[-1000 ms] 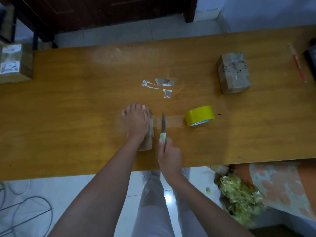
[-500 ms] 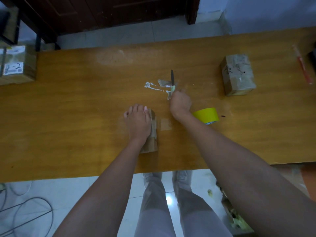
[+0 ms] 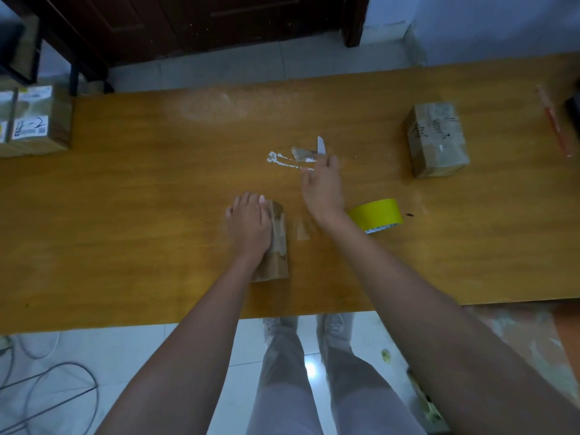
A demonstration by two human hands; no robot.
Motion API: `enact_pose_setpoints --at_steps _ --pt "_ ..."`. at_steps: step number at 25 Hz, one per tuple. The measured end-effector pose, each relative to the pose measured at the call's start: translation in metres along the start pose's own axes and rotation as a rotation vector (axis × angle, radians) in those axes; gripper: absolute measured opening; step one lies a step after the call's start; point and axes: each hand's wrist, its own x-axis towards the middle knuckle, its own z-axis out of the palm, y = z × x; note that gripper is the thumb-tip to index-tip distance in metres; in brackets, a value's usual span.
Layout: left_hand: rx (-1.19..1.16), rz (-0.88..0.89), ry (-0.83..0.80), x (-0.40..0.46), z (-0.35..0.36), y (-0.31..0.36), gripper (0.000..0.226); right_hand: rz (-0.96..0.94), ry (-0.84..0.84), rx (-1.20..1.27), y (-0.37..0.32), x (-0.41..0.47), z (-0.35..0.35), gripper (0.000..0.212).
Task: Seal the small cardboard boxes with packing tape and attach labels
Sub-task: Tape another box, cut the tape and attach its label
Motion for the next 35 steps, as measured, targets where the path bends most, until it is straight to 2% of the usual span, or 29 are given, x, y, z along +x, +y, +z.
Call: enact_pose_setpoints --at_steps 2,4,6,9,11,17,22,25,28,30,31,33,35 --pt "-0.089 -0.027 0.013 0.001 -0.004 -0.004 0.039 -0.018 -0.079 0.246 -0.003 -0.034 0.005 0.068" --pt "-0.167 -0.045 0.019 0.002 -0.006 -0.009 0.037 0.045 -0.259 0.338 -0.002 -0.067 0.020 0.092" --pt "-0.210 -0.054 0.025 0.002 -0.006 -0.011 0.035 0.087 -0.358 0.435 0.001 -0.082 0.039 0.083" --pt "-0.229 -0.061 0.041 0.004 -0.005 -0.016 0.034 0.149 -0.305 0.658 0.012 -0.083 0.057 0.046" --pt "-0.239 -0.053 0.051 0.003 -0.005 -0.016 0.033 0.171 -0.256 0.750 0.020 -0.085 0.062 0.032" --pt "-0.243 -0.049 0.053 0.003 -0.006 -0.015 0.032 0.285 -0.236 0.875 0.009 -0.088 0.074 0.040" --pt "-0.254 -0.061 0.059 0.003 -0.007 -0.014 0.033 0.406 -0.233 1.066 0.011 -0.089 0.078 0.024" --pt "-0.262 -0.060 0.046 0.001 -0.010 -0.013 0.035 0.452 -0.214 1.105 0.011 -0.093 0.075 0.024" --pt "-0.270 -0.125 0.032 0.000 -0.015 -0.006 0.035 0.329 -0.210 0.949 0.010 -0.095 0.061 0.036" --pt "-0.271 -0.129 -0.010 0.001 -0.020 0.007 0.034 0.236 -0.277 0.891 0.009 -0.097 0.041 0.038" --pt "-0.320 -0.155 -0.056 0.002 -0.024 0.016 0.032 0.207 -0.315 0.871 0.009 -0.098 0.031 0.033" --pt "-0.563 -0.300 -0.129 0.007 -0.037 0.033 0.020 0.197 -0.343 0.834 0.014 -0.099 0.013 0.045" --pt "-0.848 -0.443 -0.099 0.010 -0.051 0.045 0.015 0.281 -0.326 0.893 0.018 -0.098 -0.006 0.048"
